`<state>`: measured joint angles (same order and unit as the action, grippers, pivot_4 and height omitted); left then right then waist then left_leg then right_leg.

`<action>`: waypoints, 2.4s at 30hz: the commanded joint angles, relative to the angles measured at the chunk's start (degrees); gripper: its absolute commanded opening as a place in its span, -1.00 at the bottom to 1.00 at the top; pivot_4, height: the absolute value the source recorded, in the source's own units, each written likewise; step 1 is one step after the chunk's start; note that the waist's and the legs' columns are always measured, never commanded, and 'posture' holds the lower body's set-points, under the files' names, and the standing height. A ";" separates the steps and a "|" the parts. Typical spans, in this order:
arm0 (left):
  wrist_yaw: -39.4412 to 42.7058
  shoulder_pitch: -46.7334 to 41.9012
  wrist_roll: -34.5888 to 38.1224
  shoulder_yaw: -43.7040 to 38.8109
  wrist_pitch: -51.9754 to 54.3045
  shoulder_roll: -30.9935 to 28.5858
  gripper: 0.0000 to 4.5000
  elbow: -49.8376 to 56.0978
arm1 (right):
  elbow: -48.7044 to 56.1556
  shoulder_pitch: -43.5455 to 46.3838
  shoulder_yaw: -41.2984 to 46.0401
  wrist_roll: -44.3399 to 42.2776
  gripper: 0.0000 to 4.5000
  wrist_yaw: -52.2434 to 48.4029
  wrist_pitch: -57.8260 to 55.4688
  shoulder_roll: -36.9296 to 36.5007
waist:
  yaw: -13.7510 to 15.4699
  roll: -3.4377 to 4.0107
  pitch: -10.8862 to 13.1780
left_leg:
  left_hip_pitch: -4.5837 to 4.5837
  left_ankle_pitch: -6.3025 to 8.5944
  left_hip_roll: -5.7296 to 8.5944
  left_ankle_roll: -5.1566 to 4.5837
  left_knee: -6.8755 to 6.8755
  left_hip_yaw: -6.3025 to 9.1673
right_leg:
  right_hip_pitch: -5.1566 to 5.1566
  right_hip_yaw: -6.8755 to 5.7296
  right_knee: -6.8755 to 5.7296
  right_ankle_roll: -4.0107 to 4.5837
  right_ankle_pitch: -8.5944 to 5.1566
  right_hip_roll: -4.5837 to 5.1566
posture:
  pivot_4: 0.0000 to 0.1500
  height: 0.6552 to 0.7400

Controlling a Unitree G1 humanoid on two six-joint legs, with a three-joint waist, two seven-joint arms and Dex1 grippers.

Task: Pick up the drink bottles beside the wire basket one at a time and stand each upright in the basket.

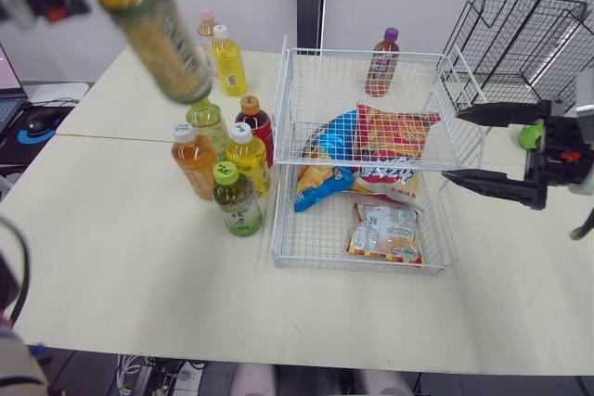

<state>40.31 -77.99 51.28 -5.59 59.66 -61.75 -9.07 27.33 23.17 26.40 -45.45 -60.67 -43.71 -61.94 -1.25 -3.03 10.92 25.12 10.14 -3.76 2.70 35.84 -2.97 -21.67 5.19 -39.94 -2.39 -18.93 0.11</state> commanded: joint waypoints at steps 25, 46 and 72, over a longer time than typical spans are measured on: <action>14.58 -26.91 -34.28 8.29 -44.30 53.99 -0.39 -56.21 | 18.57 -15.32 16.34 -7.20 1.00 28.86 -5.82 7.45 | -0.41 0.27 0.12 | 0.87 -0.01 0.25 -0.02 0.21 0.35 | -0.58 -0.06 -0.05 -0.04 0.02 0.03 | 1.00 0.76; 17.31 -30.27 -40.62 3.17 -46.71 55.55 0.59 -62.89 | 19.37 -16.30 15.11 -10.99 1.00 32.80 -3.89 6.71 | -0.44 0.34 0.08 | 0.86 -0.03 0.28 -0.02 0.23 0.48 | -0.50 -0.15 -0.08 -0.05 0.02 0.02 | 1.00 0.76; 31.69 19.51 -29.77 -6.35 -11.25 13.65 0.99 4.64 | 9.78 -1.04 -3.11 -12.93 1.00 19.99 2.26 1.83 | -0.84 0.74 -0.11 | 0.77 -0.11 0.08 0.06 0.97 1.17 | -0.37 -0.31 -0.92 -0.03 0.01 -0.11 | 1.00 0.76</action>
<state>74.15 -59.89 18.69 -7.15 46.24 -45.67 -10.27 37.06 19.91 25.16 -59.04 -39.79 -43.16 -60.35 -2.09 -2.29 10.81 25.90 10.03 -3.67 2.76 36.89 -1.78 -22.03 4.85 -40.93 -2.42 -18.92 -0.01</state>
